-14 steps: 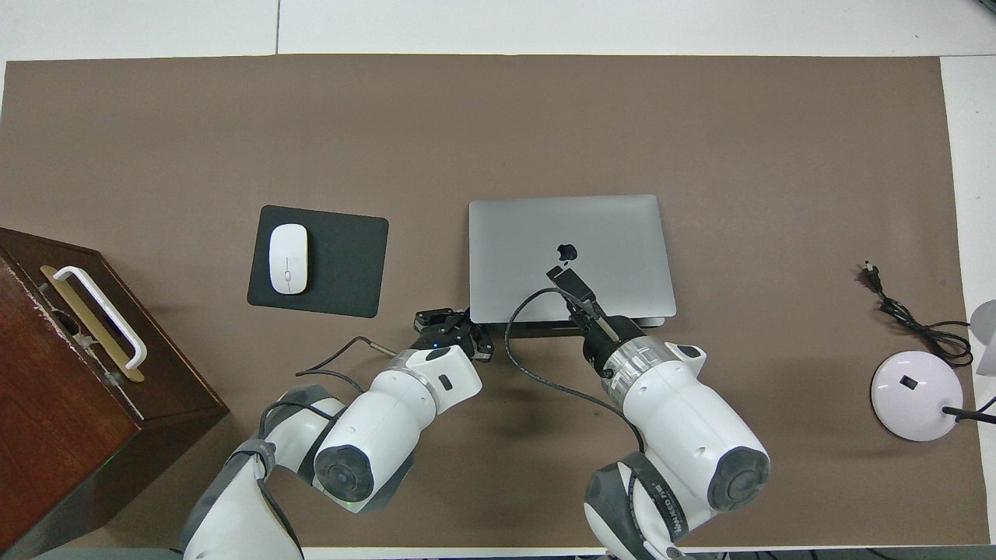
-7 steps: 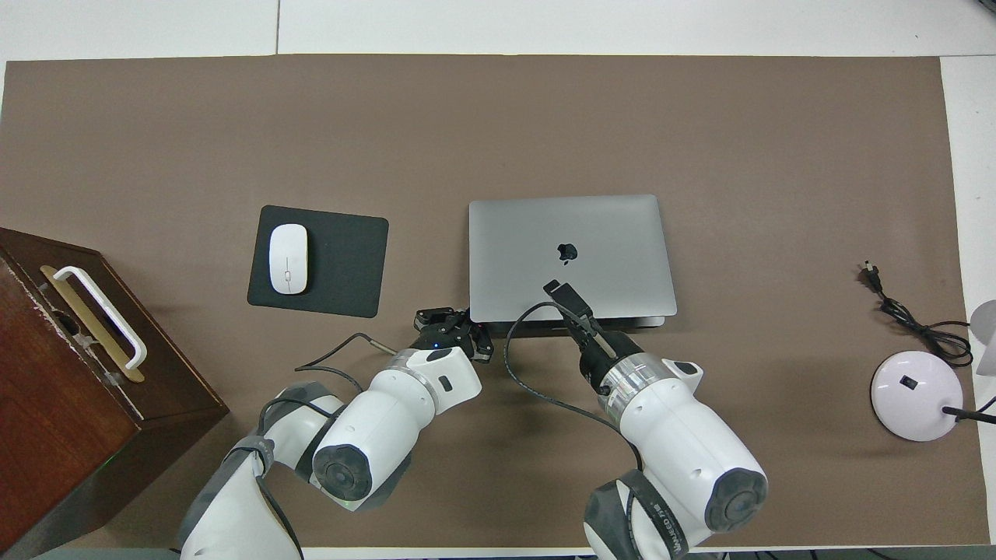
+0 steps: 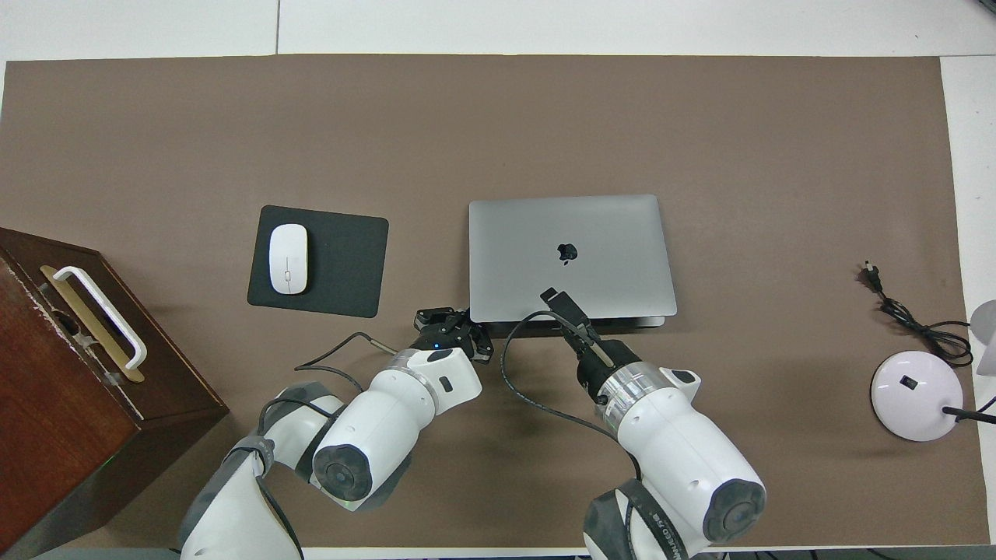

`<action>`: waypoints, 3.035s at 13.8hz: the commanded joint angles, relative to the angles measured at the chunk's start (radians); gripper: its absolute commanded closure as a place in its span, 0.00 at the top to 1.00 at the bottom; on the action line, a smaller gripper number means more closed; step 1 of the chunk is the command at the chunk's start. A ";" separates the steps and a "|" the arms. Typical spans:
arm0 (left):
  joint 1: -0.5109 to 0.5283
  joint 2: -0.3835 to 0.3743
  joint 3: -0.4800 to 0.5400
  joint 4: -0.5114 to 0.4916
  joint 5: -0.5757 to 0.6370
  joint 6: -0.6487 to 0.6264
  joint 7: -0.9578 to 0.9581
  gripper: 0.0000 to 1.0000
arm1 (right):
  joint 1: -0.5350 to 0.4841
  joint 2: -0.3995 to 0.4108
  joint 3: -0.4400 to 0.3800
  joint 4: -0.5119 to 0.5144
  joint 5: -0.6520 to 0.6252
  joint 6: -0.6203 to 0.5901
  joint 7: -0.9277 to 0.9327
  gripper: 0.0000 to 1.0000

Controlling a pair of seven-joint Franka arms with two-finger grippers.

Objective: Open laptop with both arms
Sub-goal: 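Pry the laptop lid's near edge upward with the right gripper, then push the raised lid up and away with the right gripper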

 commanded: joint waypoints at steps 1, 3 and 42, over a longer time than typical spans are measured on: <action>-0.010 0.044 -0.001 0.014 0.019 0.012 0.007 0.00 | -0.010 0.003 0.005 -0.008 0.025 0.012 -0.017 1.00; -0.011 0.044 -0.001 0.014 0.019 0.012 0.010 0.00 | -0.014 0.020 0.004 -0.005 0.025 0.014 -0.038 1.00; -0.059 0.064 0.003 0.018 0.009 0.012 0.016 0.00 | -0.063 0.180 -0.039 0.395 0.024 -0.296 -0.169 1.00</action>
